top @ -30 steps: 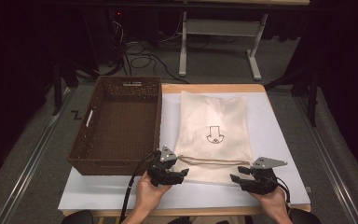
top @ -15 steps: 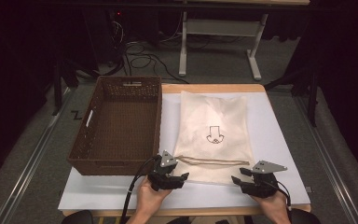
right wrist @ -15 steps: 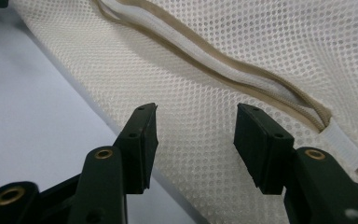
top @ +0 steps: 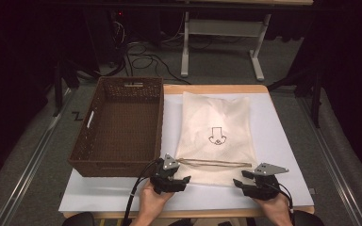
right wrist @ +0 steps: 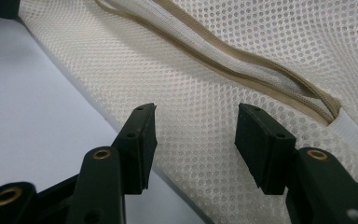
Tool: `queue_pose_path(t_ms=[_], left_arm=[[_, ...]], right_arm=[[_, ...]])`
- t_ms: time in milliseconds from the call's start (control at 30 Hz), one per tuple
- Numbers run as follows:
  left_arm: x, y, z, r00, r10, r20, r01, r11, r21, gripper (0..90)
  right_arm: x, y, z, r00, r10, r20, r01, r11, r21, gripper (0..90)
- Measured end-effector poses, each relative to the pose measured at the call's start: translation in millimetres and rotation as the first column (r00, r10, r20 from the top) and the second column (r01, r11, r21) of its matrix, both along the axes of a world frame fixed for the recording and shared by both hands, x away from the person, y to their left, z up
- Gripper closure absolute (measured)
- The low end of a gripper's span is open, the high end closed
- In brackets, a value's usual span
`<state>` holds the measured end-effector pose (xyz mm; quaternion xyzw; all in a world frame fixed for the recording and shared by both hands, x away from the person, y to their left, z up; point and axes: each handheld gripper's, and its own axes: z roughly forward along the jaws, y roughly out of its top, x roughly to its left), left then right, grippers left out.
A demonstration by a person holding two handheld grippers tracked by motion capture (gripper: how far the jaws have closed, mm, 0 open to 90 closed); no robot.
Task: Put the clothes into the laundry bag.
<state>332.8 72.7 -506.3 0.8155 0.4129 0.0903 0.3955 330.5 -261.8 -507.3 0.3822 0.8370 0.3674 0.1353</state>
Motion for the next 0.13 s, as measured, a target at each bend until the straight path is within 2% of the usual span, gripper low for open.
queue_pose_path(t_ms=[133], left_arm=[[-1.9,-0.4,0.6,1.0000,-0.005,0.008,0.005,1.0000,0.006,39.4]], right_arm=[[-0.4,0.1,1.1,1.0000,-0.005,0.005,0.005,1.0000,0.008,47.7]])
